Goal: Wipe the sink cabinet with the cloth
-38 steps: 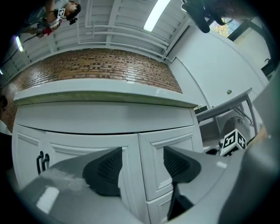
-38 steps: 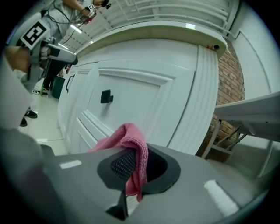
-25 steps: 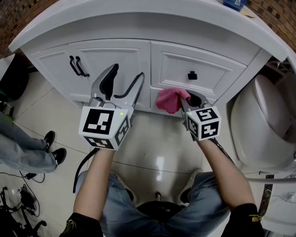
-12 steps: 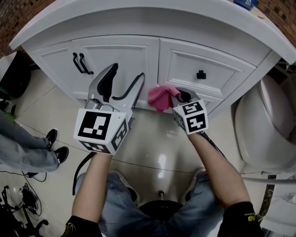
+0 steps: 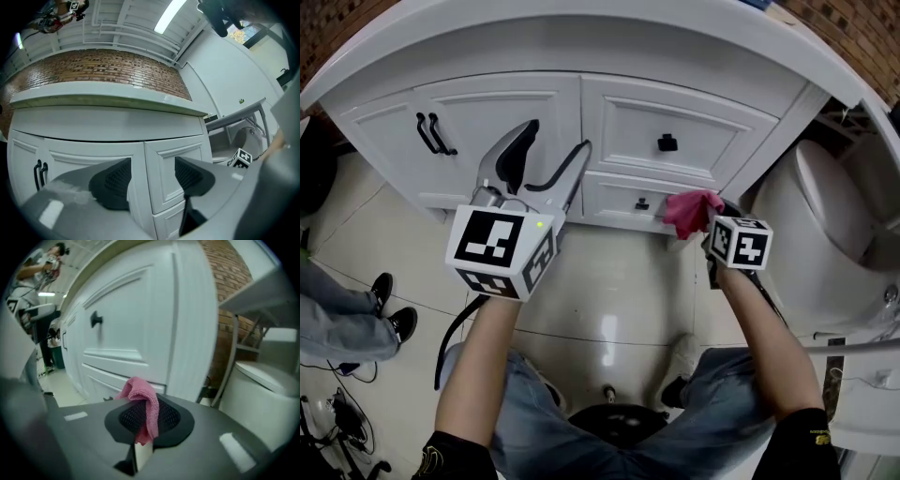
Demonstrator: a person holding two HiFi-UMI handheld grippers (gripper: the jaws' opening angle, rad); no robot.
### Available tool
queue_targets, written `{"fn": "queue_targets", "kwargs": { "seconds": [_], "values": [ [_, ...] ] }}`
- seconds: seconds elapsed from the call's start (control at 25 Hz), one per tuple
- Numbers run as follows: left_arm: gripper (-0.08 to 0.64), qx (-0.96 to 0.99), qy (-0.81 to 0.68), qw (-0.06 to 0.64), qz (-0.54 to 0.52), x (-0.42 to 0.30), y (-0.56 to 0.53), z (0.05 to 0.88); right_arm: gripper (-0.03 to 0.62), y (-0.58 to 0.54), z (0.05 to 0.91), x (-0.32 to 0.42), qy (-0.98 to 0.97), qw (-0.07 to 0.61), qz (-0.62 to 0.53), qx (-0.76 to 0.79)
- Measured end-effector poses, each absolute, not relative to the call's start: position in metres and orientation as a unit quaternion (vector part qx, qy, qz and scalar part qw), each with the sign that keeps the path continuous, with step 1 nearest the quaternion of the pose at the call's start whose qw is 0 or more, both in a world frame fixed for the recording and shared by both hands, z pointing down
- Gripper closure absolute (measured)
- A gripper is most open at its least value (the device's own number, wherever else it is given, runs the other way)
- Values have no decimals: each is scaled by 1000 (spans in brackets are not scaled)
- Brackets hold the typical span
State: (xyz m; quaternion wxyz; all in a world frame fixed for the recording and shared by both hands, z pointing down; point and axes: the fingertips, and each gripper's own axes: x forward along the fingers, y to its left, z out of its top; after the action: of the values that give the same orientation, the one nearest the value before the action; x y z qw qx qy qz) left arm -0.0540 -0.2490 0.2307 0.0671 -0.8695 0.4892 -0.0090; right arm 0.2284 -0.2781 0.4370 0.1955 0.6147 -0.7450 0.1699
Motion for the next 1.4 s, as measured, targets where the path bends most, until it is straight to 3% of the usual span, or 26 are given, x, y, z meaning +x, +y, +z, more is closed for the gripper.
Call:
{"fn": "queue_targets", "kwargs": {
  "seconds": [0.16,0.36,0.64,1.04,1.4],
  "values": [
    [267,-869,490,71,-24,-55,-250,239,572,-277,444,276,-724,157,218,636],
    [267,-859,506,67,-34,-76,-254,243,572,-271,458,201,-781,125,286,541],
    [267,-854,516,60,-34,-95,-253,244,573,-279,476,86,-762,-82,477,431],
    [267,-848,527,47,-19,-124,-256,242,572,-293,462,-30,-778,-129,493,369],
    [268,-856,514,48,-12,-112,-258,239,572,-300,463,34,-752,-134,484,427]
  ]
}}
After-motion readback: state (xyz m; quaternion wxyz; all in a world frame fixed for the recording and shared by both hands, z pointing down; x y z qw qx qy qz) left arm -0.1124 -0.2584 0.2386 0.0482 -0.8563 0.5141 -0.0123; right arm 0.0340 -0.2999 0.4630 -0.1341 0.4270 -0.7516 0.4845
